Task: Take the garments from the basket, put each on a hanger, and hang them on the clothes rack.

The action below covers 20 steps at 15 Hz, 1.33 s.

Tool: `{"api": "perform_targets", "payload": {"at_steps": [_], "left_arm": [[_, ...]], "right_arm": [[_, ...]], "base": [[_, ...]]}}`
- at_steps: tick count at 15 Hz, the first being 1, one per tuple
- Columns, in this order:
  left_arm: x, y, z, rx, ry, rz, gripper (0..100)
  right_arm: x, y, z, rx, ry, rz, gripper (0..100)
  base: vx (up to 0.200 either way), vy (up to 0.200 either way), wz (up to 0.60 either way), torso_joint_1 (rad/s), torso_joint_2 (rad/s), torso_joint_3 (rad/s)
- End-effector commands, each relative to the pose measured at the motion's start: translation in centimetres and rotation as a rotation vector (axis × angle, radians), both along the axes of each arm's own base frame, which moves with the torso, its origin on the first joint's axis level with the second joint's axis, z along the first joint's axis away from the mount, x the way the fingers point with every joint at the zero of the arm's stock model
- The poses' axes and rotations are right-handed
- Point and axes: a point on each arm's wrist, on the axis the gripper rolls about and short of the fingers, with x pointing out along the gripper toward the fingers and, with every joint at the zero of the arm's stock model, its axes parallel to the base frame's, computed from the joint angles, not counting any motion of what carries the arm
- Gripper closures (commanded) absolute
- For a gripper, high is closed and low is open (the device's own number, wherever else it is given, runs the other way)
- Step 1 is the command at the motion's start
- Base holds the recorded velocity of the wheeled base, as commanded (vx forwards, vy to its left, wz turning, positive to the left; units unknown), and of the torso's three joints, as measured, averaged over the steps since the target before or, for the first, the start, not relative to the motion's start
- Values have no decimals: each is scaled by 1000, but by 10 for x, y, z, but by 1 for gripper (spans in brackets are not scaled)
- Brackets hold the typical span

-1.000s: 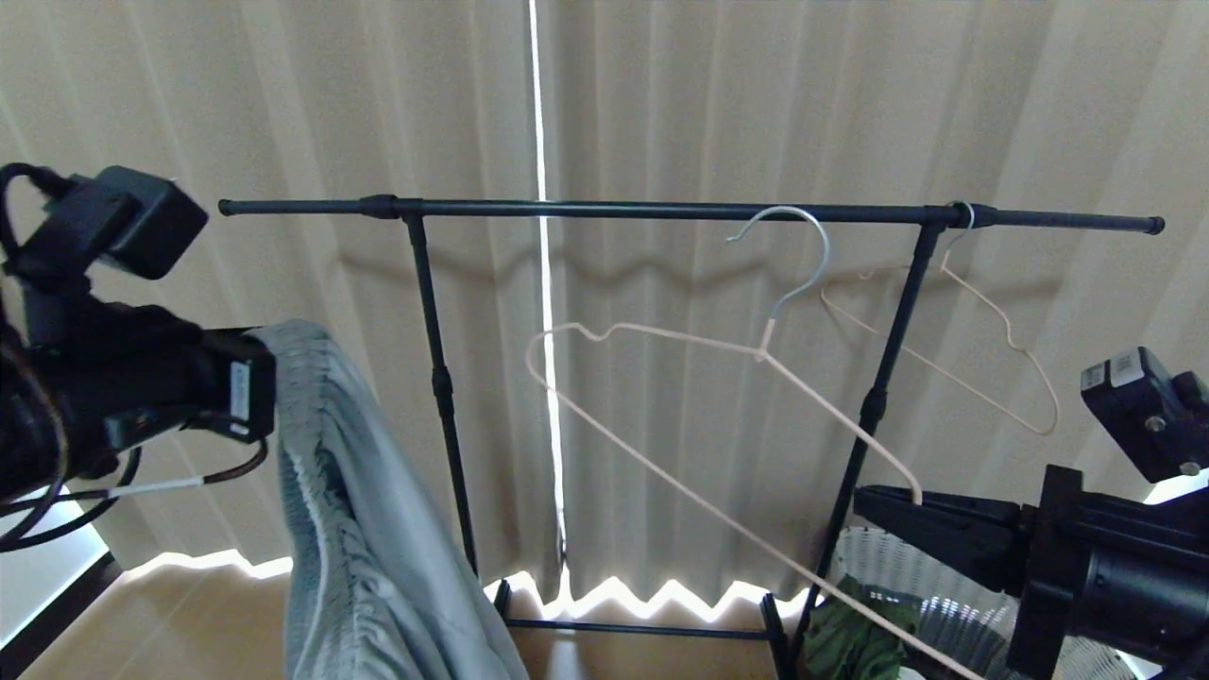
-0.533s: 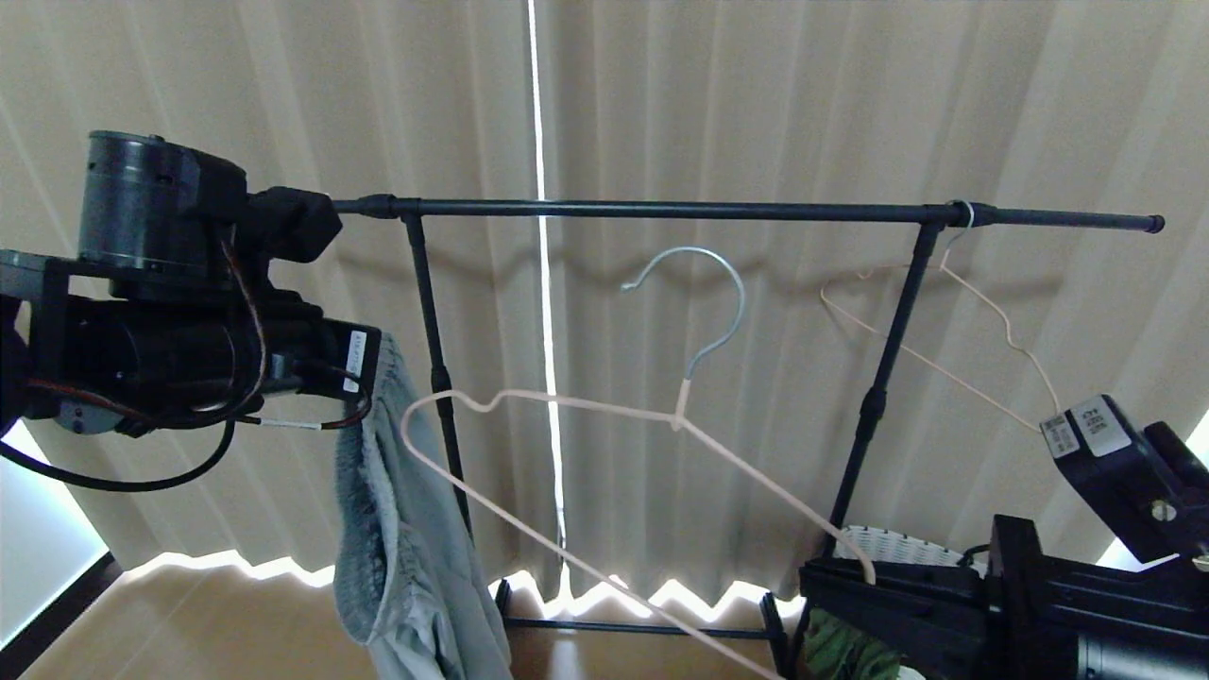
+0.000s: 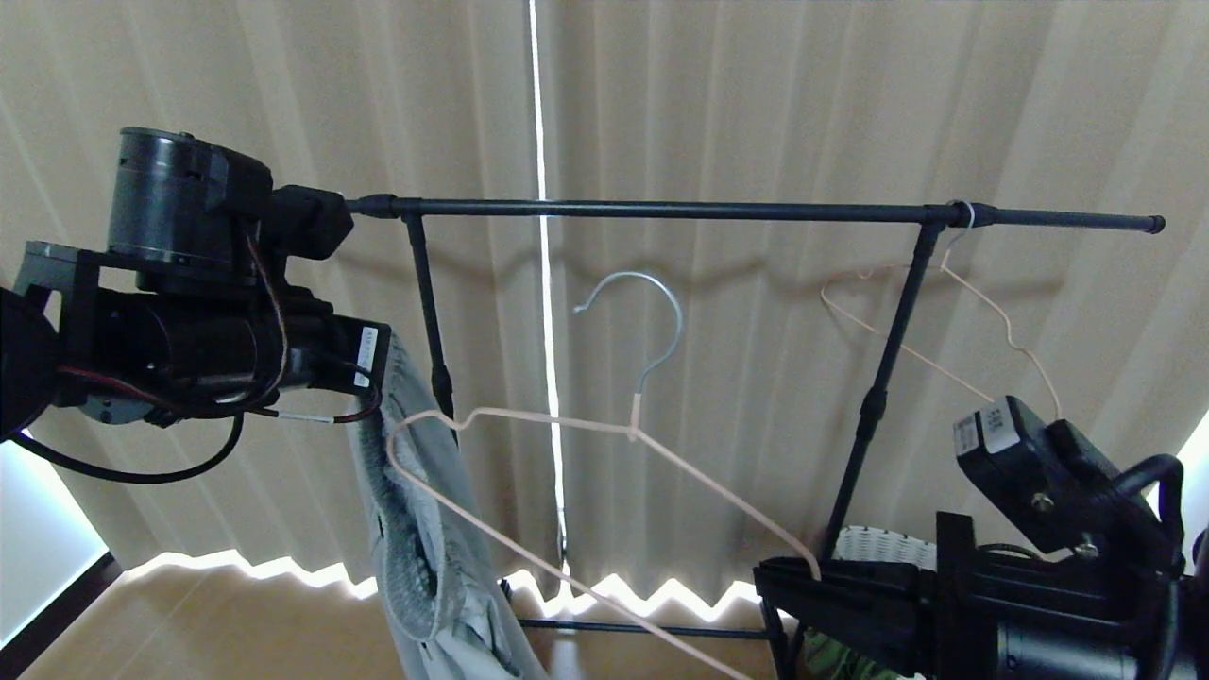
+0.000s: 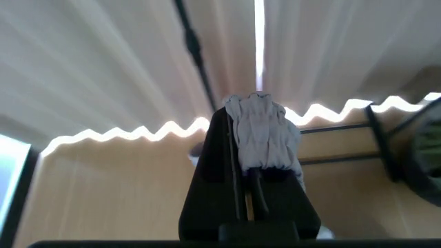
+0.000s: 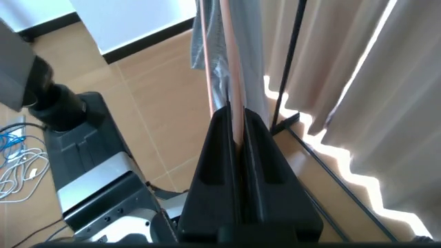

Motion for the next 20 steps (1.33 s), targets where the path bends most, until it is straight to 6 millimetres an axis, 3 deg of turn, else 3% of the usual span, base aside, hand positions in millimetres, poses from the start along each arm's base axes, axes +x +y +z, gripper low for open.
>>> {"api": "perform_targets", "payload": {"at_steps": [1,4,11,14,20], "left_arm": [[-2,-2,-2,19,2,15,100],[-1,0,-3,65,-10,89,100],[0,1,-2,76,1,106,100],[1,2,-1,71,-5,113,100],[0,3,0,94,-8,141,100]], "right_arm": [[12,14,-4,-30,13,-36,100],[25,29,1,14,56,-113,100],[2,51,3,52,105,-13,100],[4,56,5,102,97,-10,100],[16,67,-9,62,85,-117,100]], "base": [[0,0,0,0,0,0],[0,0,0,0,0,0],[0,0,0,0,0,0],[0,0,0,0,0,0],[0,0,0,0,0,0]]}}
